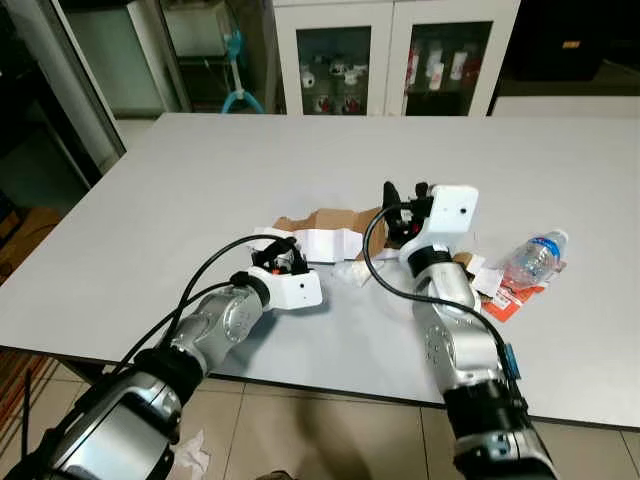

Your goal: Picking trash to rubbish bin

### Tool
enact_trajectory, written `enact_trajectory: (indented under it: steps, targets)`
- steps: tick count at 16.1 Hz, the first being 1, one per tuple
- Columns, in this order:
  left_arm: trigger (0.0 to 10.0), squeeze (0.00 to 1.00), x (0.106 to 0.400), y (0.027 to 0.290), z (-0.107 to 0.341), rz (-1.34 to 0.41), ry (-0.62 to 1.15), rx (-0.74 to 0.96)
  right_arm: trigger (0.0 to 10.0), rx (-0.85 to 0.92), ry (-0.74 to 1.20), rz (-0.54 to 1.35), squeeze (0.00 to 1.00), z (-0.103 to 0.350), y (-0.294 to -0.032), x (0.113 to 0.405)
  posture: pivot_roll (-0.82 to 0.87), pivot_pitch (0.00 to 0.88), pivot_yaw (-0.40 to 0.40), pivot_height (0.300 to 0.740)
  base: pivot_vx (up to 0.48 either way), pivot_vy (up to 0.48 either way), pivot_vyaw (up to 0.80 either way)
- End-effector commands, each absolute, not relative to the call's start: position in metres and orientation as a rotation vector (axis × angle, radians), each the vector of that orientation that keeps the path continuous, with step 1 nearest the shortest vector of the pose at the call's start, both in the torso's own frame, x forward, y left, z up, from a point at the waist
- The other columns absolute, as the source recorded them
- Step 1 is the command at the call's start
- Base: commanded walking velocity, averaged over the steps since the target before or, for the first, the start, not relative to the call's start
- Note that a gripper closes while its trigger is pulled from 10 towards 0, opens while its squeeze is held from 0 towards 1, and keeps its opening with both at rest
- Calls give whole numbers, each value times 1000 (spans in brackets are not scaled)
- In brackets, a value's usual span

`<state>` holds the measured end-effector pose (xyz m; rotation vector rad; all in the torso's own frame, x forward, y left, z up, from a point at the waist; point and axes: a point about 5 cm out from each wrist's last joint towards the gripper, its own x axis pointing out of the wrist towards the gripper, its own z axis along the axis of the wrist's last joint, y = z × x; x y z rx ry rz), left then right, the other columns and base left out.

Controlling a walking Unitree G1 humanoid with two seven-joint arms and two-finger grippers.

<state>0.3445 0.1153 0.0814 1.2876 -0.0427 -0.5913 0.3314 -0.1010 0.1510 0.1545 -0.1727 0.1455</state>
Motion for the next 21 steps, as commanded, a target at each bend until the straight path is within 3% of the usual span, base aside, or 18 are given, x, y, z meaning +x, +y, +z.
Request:
enact_trajectory:
  steps: [1, 14, 21]
  targets:
    - [10000, 0, 335, 121, 59, -650, 45, 1332, 10000, 162, -183, 163, 0, 156, -95, 329, -33, 95, 98, 720, 0, 0, 0]
    - [10000, 0, 349, 95, 78, -666, -140, 1388, 10000, 218, -171, 122, 0, 156, -92, 290, -89, 238, 135, 720, 0, 0, 0]
    - [10000, 0, 355, 99, 78, -476, -126, 1449, 10000, 229, -143, 110, 0, 155, -91, 279, -103, 276, 141, 720, 0, 0, 0]
